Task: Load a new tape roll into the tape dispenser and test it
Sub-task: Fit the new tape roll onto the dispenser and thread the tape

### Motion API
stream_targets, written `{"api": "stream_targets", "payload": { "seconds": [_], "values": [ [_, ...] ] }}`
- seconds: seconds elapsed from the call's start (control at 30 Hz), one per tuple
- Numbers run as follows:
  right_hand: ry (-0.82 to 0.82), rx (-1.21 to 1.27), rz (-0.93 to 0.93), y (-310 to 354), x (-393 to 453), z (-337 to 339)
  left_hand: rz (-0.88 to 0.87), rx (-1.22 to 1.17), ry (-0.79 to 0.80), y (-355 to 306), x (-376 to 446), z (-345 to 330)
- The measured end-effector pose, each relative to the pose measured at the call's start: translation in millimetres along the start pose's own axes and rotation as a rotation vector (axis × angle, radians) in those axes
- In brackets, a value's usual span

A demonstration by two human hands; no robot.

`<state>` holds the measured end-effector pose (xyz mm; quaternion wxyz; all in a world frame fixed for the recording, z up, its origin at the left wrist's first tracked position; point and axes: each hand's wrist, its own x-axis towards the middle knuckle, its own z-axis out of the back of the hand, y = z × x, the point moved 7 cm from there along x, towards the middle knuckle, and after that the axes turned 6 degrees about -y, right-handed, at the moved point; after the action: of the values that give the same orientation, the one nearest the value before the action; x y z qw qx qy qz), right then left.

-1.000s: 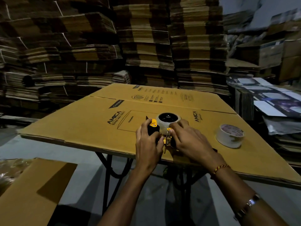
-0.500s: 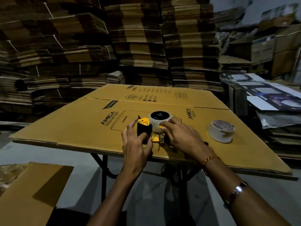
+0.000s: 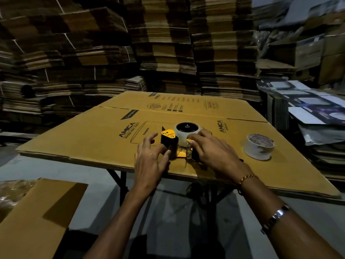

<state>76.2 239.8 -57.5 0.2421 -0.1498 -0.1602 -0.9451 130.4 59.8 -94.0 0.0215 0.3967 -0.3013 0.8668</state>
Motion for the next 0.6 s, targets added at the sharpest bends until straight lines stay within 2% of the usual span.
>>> {"api": "stream_targets", "payload": {
  "seconds": [0.17,0.37,0.6],
  "values": [
    [-0.011,-0.005,0.045,-5,5,2,0.015,-0.022,0.026,6,8,-6],
    [0.052,-0.073,0.079,-35,28,4,0.025,0.018,0.076,-5,19,-26],
    [-0.038,-0.110,0.087,-44,28,5,0.037,0.053,0.076,-8,17,-35]
  ]
}}
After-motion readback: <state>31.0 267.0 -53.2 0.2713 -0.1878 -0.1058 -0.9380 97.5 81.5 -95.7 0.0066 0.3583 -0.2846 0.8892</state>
